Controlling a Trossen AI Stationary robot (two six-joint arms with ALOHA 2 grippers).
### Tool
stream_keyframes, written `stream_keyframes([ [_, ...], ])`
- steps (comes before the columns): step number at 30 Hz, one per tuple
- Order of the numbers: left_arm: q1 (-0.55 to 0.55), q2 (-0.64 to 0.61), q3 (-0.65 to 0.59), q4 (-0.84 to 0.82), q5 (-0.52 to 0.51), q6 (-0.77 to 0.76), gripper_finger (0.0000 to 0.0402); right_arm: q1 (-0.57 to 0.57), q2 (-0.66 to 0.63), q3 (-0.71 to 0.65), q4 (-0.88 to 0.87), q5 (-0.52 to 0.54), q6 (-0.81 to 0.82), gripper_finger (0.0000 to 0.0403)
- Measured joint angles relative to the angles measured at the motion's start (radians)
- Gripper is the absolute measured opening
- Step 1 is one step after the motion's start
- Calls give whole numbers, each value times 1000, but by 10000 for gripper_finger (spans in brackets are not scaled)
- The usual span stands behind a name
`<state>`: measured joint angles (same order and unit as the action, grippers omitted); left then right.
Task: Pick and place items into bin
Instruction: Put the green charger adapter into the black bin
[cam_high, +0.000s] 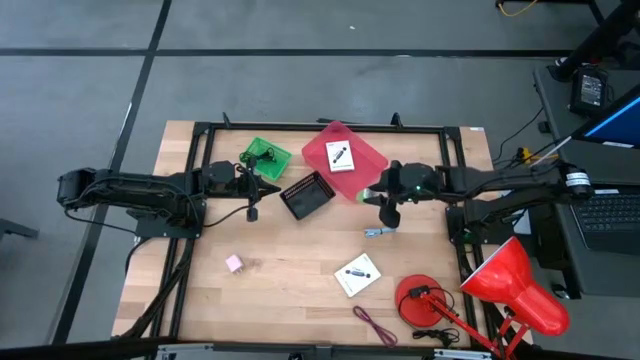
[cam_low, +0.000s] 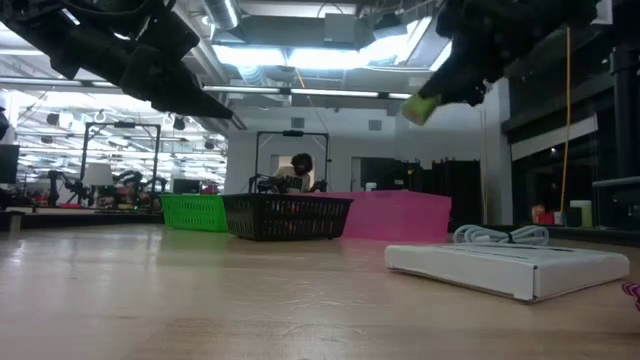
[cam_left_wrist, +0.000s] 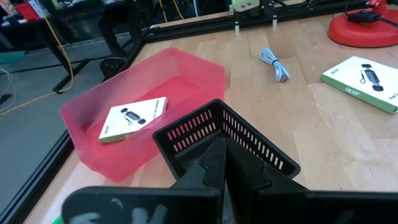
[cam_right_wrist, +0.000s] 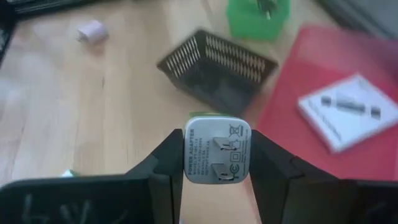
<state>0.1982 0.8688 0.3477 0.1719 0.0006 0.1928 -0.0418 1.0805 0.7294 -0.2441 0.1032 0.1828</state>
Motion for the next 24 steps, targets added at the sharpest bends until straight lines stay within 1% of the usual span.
stream_keyframes([
  [5,0,0,0,-4,0,0,4,0,5,-68,197,0,-83,120],
  [12,0,0,0,-19,0,-33,4,14,6,-179,476,-1,-115,120],
  [18,0,0,0,-18,0,-58,4,16,7,-243,608,-2,-113,120],
  [24,0,0,0,-16,0,-75,4,16,6,-246,644,-2,-113,120],
])
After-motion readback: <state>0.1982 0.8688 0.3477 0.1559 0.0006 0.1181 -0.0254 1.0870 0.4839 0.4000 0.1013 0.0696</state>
